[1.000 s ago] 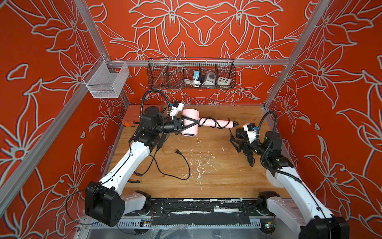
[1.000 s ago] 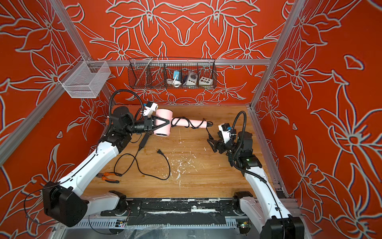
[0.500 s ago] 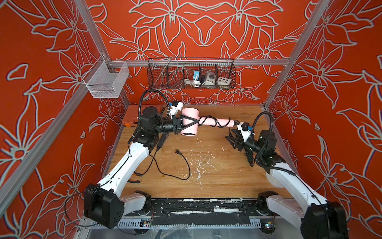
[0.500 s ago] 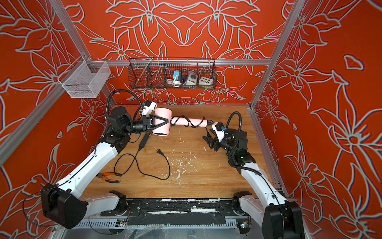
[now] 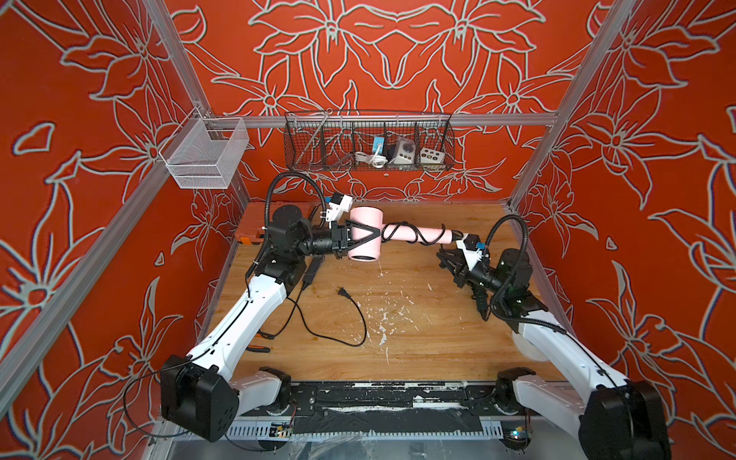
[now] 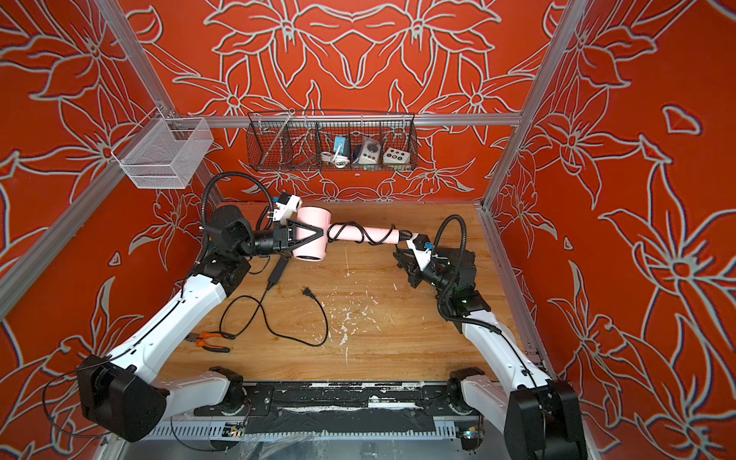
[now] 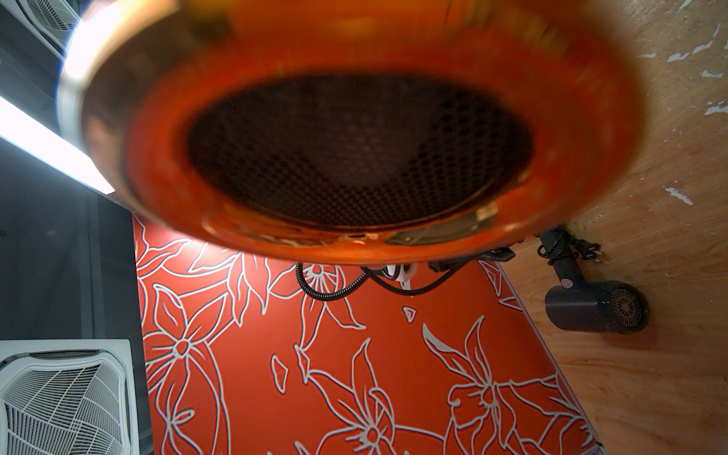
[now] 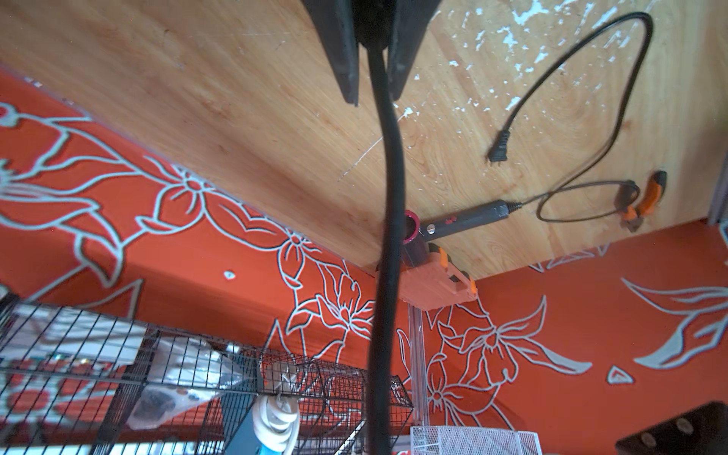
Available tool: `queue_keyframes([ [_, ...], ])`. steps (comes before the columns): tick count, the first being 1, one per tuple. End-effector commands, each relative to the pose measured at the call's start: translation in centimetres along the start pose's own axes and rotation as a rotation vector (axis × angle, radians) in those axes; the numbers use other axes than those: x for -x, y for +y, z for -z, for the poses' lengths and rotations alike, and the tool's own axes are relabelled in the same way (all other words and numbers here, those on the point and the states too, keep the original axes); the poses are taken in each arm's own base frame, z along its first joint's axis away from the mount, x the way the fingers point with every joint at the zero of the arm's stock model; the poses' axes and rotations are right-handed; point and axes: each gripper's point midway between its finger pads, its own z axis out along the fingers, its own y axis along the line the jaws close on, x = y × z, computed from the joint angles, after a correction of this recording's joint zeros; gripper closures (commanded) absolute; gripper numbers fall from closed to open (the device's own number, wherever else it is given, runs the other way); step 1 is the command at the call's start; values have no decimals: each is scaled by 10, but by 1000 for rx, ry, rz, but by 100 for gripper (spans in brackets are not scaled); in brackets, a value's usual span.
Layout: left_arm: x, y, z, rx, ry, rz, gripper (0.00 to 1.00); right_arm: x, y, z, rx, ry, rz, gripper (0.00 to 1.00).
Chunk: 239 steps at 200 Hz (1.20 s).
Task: Wrap the cord around the hair dryer
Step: Wrap the power cord around the hair dryer.
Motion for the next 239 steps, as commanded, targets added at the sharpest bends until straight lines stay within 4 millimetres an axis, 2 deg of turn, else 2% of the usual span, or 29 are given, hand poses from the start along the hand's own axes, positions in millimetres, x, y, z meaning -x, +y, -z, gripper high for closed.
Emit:
queue_keyframes([
  [1, -1, -32, 5, -60, -7, -128, 100, 21, 3, 2, 7, -51, 42, 94],
  [36, -1, -27, 3, -76, -9, -101, 100, 32, -5, 4, -36, -60, 47, 100],
  [78, -8, -33, -8, -115, 2, -86, 100, 41, -19, -20, 0, -101, -33, 100],
  [98, -9, -37, -12, -128, 5, -88, 100, 39, -18, -34, 31, -130, -88, 100],
  [128, -5, -35, -15, -133, -3, -82, 100, 27, 8, -54, 80, -114, -115, 100],
  [147, 0, -30, -16, -132, -28, -88, 100, 15, 24, -57, 80, -117, -154, 100],
  [186, 14, -5, -19, -112, -110, -75, 100, -10, 49, -35, -1, -145, -261, 100],
  [239, 39, 33, -20, -87, -240, -38, 100, -23, 99, -4, -3, -68, -262, 100],
])
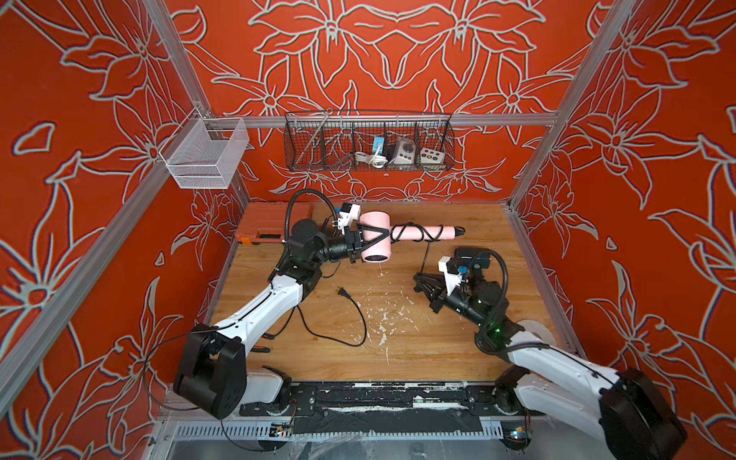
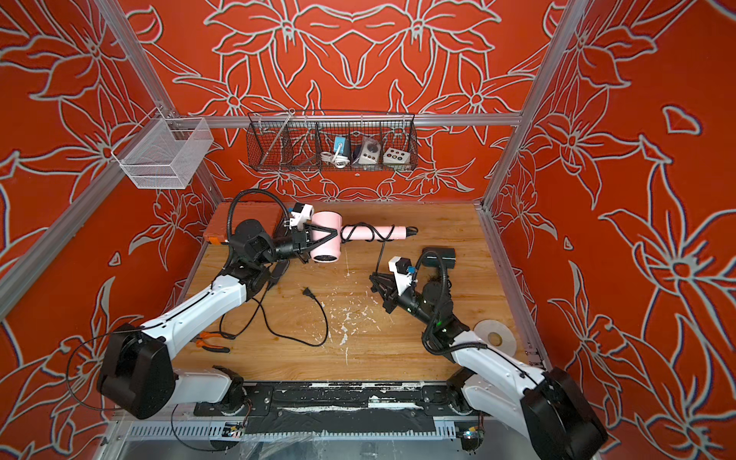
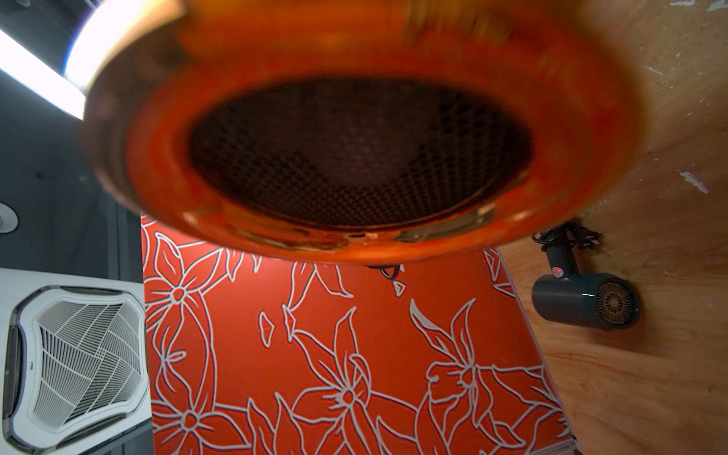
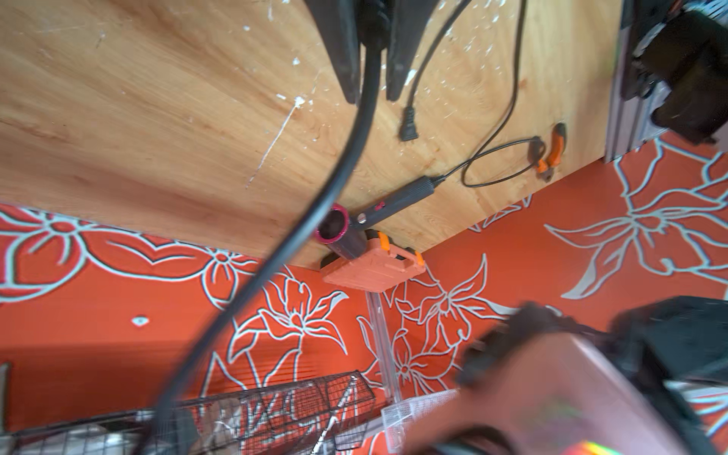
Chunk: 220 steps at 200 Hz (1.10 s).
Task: Wrap the cord around the hair dryer
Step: Wrap the power cord around the hair dryer.
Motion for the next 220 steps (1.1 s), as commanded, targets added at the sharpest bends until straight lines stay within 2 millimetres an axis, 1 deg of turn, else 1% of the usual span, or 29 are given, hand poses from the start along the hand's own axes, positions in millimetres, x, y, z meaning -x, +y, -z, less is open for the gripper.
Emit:
queue_keyframes([
  [1, 25, -30, 4, -87, -120, -153, 100, -5, 6, 11, -63, 25, -10, 100],
  [30, 33, -15, -3, -48, -119, -168, 100, -24, 25, 20, -60, 146, 18, 100],
  [42, 30, -5, -5, 3, -90, -195, 100, -31, 29, 24, -66, 224, 44, 100],
  [54, 24, 6, -5, 62, -55, -228, 100, -32, 33, 29, -63, 297, 66, 100],
  [60, 20, 10, -4, 93, -30, -247, 100, -30, 34, 32, -63, 334, 78, 100],
  [76, 6, 33, 1, 202, 27, -288, 100, -26, 37, 42, -54, 452, 124, 100],
  [88, -4, 47, 4, 252, 73, -327, 100, -19, 44, 49, -24, 549, 169, 100],
  [100, -16, 65, 8, 298, 116, -308, 100, -8, 48, 54, 0, 638, 214, 100],
  [118, -35, 88, 13, 354, 164, -283, 100, 2, 46, 56, 7, 772, 291, 100],
  [131, -48, 99, 17, 378, 181, -259, 100, 6, 36, 53, -25, 850, 348, 100],
  [147, -63, 105, 21, 383, 198, -231, 100, 5, 26, 43, -41, 916, 399, 100],
  [167, -82, 107, 27, 389, 221, -205, 100, 4, 22, 24, -16, 920, 411, 100],
  [182, -92, 109, 34, 400, 232, -190, 100, 0, 16, 11, -17, 922, 420, 100],
  [195, -99, 110, 38, 402, 242, -176, 100, -8, 11, 2, -9, 941, 423, 100],
  [220, -106, 109, 40, 401, 268, -152, 100, -35, 5, -12, 19, 998, 435, 100],
])
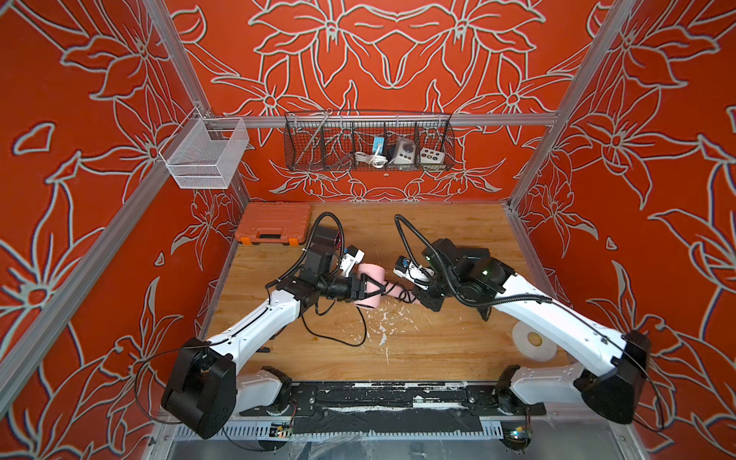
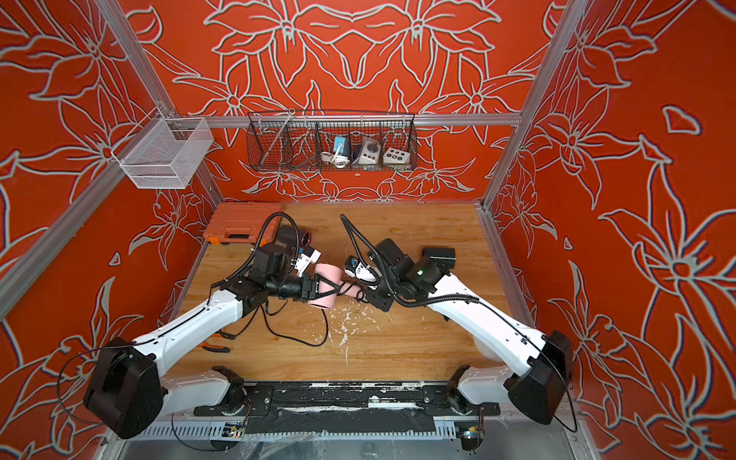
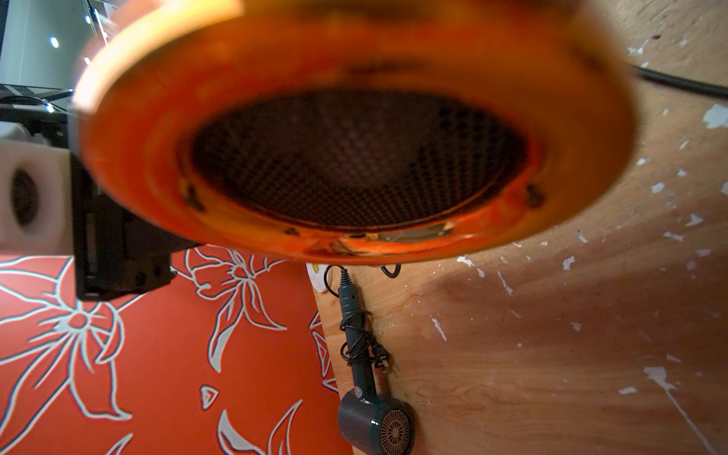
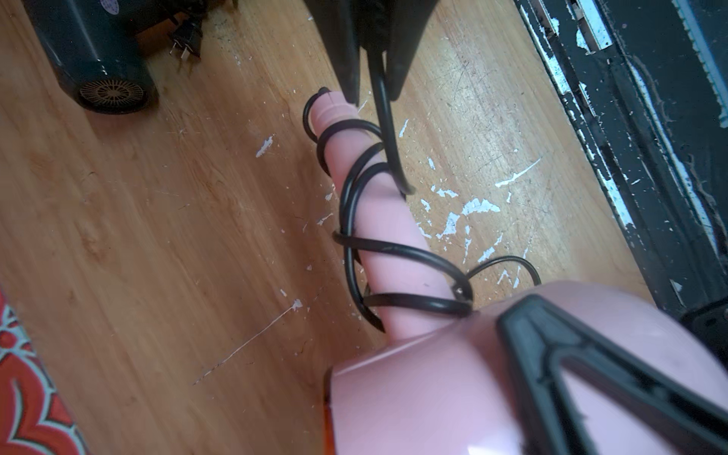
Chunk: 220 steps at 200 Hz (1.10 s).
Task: Wrap the cord around the hair dryer
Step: Wrap the power cord around the hair dryer.
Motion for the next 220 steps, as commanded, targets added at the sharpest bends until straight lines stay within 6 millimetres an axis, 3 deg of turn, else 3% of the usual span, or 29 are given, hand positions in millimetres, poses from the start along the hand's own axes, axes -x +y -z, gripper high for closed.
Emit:
queue_keyframes([
  [1, -6, -19, 5, -55, 29, -62, 100, 11, -9, -13, -16, -9, 66, 100],
  [25, -11, -17, 3, -41, 83, -45, 100, 7, -17, -37, -40, 14, 88, 100],
  [48, -18, -22, 1, -83, 129, -24, 100, 17, -24, -52, -56, -53, 99, 100],
  [74, -26, -9, -4, -49, 168, 25, 100, 22, -29, -71, -32, -72, 106, 100],
  [138, -34, 7, -8, 8, 188, 82, 100, 14, -14, -119, 80, -95, 96, 100],
  [174, -36, 14, -11, 25, 200, 108, 100, 8, -9, -129, 97, -96, 70, 100],
  [220, -35, 20, -15, 40, 215, 131, 100, 9, -4, -136, 124, -92, 59, 71],
])
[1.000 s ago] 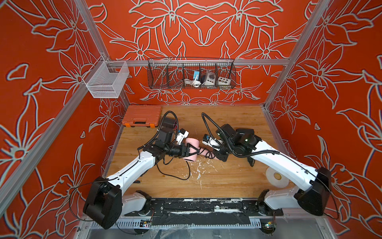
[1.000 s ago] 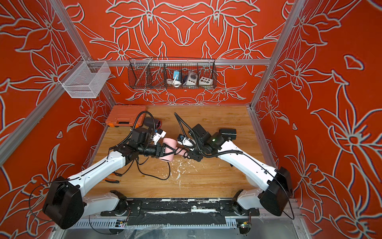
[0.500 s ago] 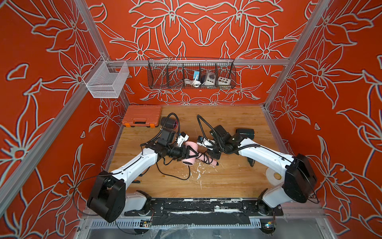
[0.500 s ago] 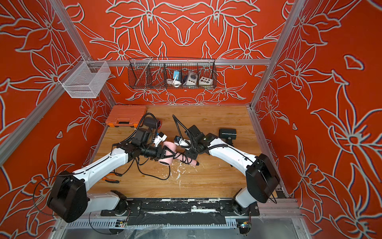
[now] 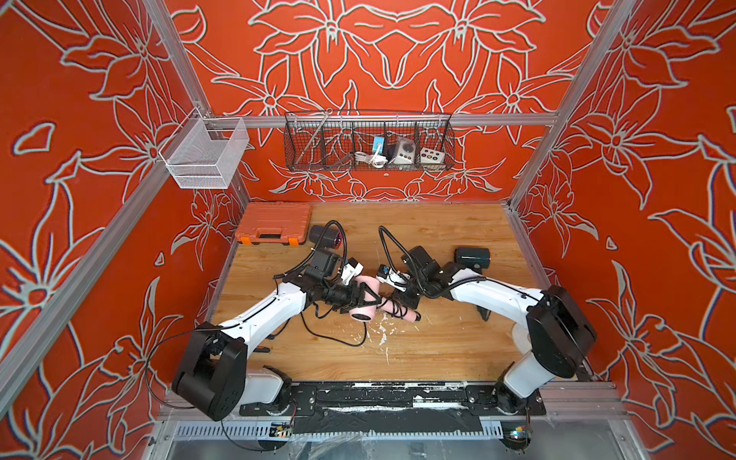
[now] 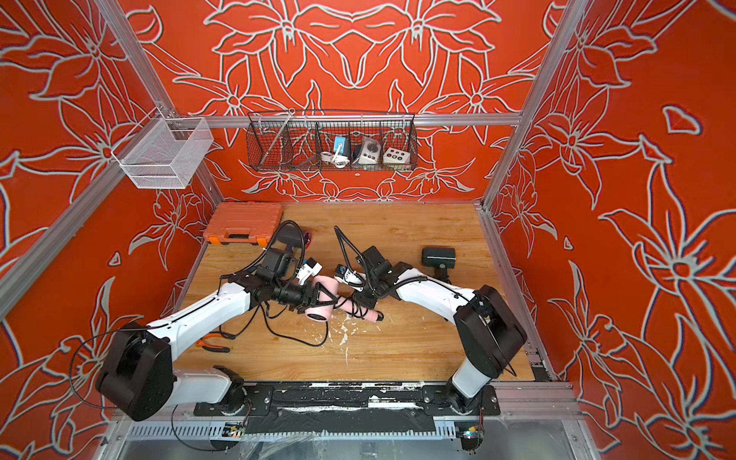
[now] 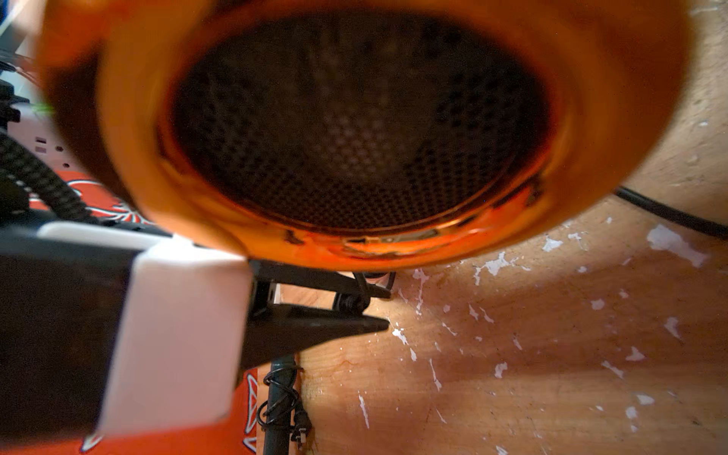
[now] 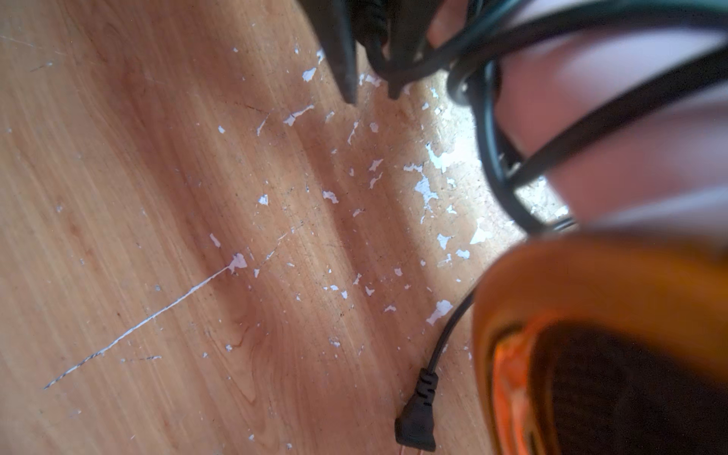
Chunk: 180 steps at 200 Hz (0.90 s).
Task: Wrap the cord around the hair dryer
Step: Wrap the power cord around the hair dryer.
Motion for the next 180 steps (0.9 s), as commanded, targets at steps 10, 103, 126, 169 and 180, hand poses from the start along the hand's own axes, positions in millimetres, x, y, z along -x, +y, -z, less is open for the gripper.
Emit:
queue_keyframes([
  [10, -7, -19, -5, -70, 63, -38, 100, 13, 2, -10, 15, -52, 4, 65],
  [103, -1, -13, -10, -52, 69, -19, 100, 7, 13, -15, 23, -32, 11, 35],
  [126, 2, -9, -13, -41, 61, -11, 100, 1, 17, -20, 28, -12, 2, 34],
  [169, 9, -3, -16, -14, 47, -13, 100, -2, 17, -22, 22, -7, -9, 34],
  [180, 10, -1, -17, -8, 45, -11, 100, -5, 17, -23, 20, 5, -9, 34],
])
